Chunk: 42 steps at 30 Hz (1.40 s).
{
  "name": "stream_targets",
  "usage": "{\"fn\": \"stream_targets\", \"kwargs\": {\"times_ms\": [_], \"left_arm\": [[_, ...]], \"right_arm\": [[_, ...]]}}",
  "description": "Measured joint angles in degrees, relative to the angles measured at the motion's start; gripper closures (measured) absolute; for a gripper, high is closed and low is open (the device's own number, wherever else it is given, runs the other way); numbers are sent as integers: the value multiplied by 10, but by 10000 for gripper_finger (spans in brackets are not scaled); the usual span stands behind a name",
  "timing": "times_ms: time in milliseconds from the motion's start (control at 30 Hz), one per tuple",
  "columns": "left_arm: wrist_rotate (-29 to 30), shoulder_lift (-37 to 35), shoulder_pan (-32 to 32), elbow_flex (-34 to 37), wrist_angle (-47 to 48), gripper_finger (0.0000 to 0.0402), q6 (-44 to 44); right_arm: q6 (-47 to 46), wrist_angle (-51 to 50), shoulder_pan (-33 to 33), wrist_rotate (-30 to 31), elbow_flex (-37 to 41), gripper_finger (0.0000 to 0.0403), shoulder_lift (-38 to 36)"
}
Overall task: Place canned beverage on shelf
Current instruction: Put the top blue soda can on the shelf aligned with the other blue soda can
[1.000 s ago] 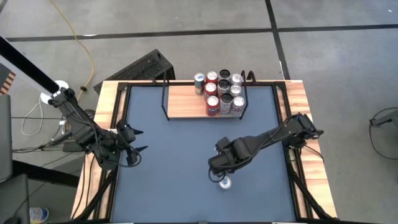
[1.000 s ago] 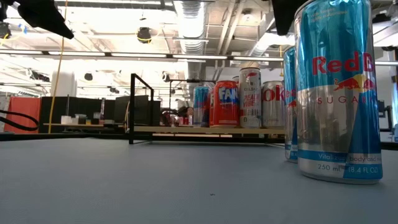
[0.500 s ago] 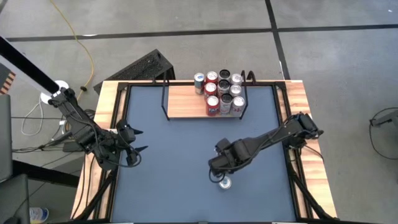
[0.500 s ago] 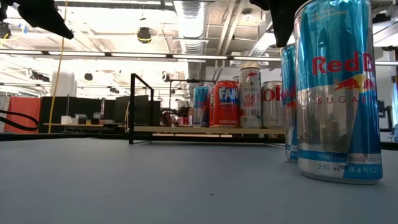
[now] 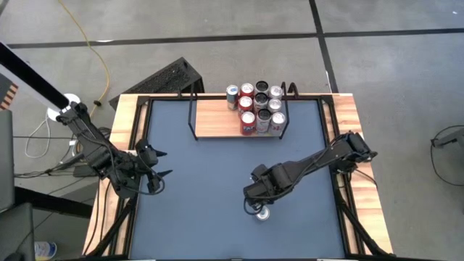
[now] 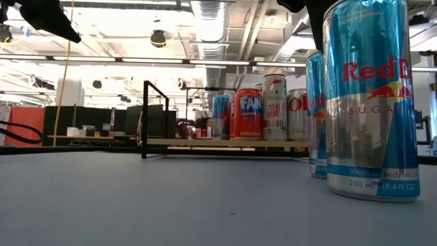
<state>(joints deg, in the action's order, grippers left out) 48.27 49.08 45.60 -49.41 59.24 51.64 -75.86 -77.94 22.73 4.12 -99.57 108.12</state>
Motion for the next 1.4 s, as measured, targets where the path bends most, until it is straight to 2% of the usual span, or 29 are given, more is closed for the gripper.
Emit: {"fn": "stream_targets", "kwargs": {"times_ms": [700,967,1067,1300,1400], "left_arm": [[16,0,0,0,-1,90,13],[18,0,0,0,-1,90,13],[21,0,0,0,0,90,13],[21,0,0,0,0,90,13],[21,0,0,0,0,90,13]], "right_arm": [[45,23,-12,0,23,132,-6],[50,34,-11,-21,40,134,-6],[51,34,-11,-19,40,147,-6],[59,34,-11,-17,40,214,-6],[71,34,-11,-16,40,228,-7]]}}
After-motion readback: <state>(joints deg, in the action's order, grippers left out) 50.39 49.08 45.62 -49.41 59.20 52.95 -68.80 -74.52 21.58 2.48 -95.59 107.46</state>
